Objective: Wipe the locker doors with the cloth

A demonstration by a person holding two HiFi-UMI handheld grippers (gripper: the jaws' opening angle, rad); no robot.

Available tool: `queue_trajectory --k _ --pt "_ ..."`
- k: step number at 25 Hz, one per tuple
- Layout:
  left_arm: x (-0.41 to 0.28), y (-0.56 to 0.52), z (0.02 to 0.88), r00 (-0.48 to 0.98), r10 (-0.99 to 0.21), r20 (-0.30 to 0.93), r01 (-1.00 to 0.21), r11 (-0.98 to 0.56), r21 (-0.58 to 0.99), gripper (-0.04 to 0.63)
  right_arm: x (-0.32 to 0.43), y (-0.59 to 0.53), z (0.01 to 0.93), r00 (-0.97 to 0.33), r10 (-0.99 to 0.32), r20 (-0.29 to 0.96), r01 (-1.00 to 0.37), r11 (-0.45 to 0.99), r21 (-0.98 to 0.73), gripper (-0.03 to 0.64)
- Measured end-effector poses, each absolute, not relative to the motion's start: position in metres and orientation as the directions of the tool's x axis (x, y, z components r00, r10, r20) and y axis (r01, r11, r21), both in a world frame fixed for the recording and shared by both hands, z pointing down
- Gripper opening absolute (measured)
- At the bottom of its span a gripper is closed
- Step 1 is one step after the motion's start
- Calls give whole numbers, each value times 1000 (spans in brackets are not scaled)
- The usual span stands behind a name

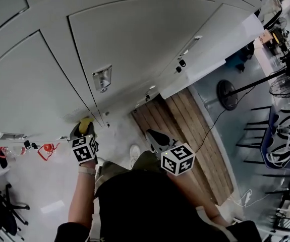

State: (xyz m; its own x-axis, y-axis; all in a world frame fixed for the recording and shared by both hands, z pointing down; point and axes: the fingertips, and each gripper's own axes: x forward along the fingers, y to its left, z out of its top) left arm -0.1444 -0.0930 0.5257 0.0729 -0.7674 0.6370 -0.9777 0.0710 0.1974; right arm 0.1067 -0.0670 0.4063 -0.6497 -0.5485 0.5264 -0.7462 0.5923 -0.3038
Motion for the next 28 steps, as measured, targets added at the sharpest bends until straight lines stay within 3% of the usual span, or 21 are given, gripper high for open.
queue_trajectory --k 28 --pt "-324 30 541 -76 -750 658 -905 328 270 183 -61 3 417 -754 -400 522 -609 723 -327 28"
